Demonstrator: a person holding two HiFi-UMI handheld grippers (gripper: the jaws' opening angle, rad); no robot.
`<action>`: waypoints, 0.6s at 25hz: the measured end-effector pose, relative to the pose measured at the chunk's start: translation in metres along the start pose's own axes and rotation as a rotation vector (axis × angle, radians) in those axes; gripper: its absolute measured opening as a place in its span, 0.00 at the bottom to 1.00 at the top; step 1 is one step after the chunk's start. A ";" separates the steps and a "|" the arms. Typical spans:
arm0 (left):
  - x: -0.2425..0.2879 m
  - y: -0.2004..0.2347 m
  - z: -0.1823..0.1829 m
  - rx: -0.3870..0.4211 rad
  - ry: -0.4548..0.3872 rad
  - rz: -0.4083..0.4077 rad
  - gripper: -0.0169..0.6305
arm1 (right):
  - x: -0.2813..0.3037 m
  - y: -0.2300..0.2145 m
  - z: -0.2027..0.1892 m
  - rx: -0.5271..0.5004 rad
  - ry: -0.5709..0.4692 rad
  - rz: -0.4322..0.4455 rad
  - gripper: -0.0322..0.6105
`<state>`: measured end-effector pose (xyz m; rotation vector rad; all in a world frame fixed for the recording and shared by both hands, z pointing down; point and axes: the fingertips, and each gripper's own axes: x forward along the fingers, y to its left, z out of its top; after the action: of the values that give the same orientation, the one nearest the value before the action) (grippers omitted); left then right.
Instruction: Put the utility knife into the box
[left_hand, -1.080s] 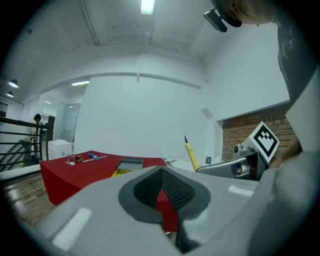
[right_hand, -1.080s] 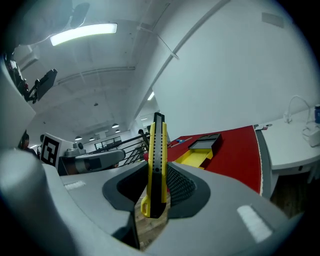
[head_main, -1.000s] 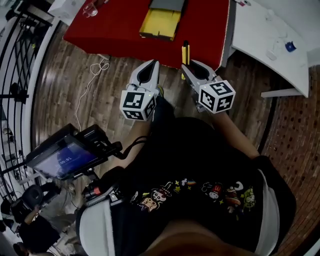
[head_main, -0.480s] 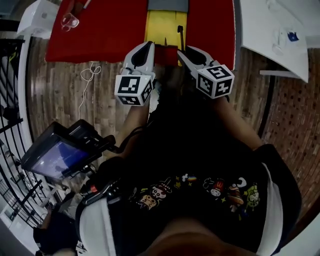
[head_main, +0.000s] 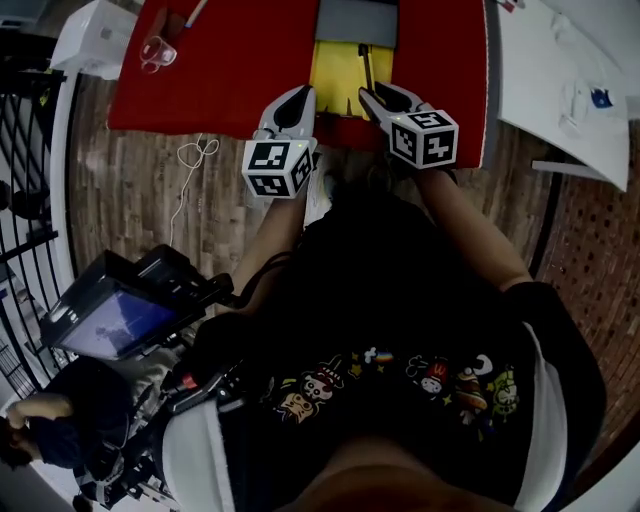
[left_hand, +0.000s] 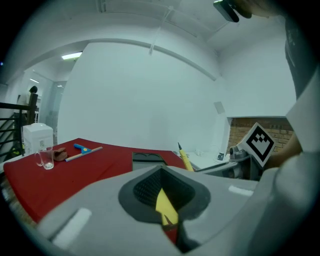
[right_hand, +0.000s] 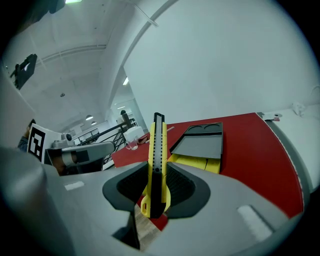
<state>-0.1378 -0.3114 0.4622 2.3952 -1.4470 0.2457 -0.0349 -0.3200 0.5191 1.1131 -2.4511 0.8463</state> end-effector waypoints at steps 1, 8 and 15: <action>0.002 0.001 -0.003 -0.003 0.008 0.000 0.03 | 0.004 -0.001 -0.002 0.001 0.005 -0.005 0.27; 0.019 0.002 -0.022 0.001 0.052 -0.008 0.03 | 0.034 -0.013 -0.026 -0.010 0.096 -0.034 0.27; 0.026 -0.001 -0.031 -0.006 0.073 -0.010 0.03 | 0.057 -0.028 -0.051 -0.048 0.225 -0.079 0.27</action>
<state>-0.1242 -0.3214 0.4991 2.3629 -1.4010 0.3220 -0.0484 -0.3350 0.5982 1.0296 -2.2178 0.8354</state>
